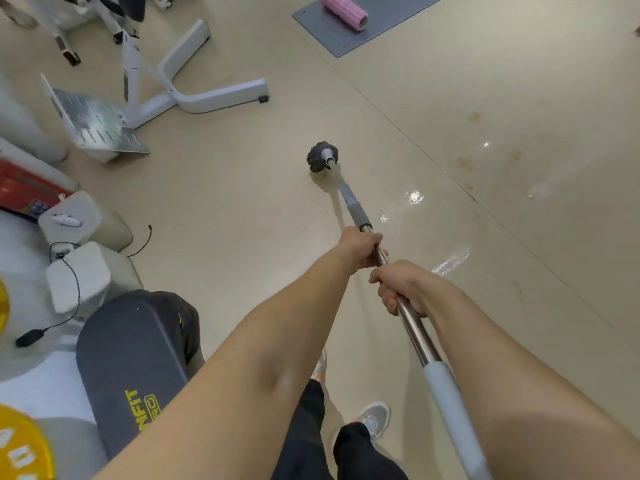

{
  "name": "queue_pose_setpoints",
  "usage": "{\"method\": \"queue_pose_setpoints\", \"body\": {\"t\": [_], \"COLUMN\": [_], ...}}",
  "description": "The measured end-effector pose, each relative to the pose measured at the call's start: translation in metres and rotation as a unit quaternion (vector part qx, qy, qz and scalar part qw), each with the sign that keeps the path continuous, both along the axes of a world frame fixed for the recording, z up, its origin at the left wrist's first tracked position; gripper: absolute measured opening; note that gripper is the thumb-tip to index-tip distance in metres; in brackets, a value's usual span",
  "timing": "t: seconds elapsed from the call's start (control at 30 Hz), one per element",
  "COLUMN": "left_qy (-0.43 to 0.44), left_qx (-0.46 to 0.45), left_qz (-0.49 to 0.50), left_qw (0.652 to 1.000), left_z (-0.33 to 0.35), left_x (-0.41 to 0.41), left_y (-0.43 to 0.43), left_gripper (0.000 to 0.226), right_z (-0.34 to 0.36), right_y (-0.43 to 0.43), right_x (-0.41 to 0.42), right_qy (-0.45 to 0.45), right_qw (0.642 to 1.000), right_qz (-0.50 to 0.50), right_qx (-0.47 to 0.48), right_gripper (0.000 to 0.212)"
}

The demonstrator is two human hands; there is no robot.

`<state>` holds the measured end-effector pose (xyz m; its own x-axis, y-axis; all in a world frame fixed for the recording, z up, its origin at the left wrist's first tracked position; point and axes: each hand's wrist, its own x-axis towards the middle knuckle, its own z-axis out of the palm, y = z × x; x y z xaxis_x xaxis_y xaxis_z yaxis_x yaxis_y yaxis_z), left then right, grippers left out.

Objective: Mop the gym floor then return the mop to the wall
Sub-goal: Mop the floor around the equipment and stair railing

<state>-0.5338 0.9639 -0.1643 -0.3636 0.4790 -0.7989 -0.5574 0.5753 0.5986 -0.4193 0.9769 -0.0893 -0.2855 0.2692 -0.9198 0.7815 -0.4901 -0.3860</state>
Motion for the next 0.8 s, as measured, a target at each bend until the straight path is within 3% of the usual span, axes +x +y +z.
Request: {"method": "queue_pose_setpoints", "body": {"t": [0.13,0.37,0.6,0.8], "left_qy": [-0.017,-0.099,-0.127,-0.106], "left_qx": [-0.011,-0.067,-0.059,-0.079], "left_qz": [0.04,0.055,0.075,0.098], "left_qw": [0.999,0.991,0.987,0.986], "left_z": [-0.029,-0.087,-0.112,-0.125], "left_x": [-0.046,-0.086,-0.142,-0.194], "left_y": [-0.02,-0.064,-0.045,0.011], "left_gripper": [0.034,0.029,0.01,0.021], "right_z": [-0.026,-0.074,-0.093,-0.106], "right_y": [-0.01,-0.045,-0.02,0.029], "right_x": [-0.051,-0.105,-0.162,-0.224], "right_qy": [-0.007,-0.086,-0.092,-0.094], "right_qw": [1.0,0.992,0.989,0.993], "right_qz": [0.001,-0.009,-0.027,0.007], "right_qx": [-0.029,-0.095,-0.109,-0.077], "right_gripper": [0.034,0.05,0.039,0.049]}}
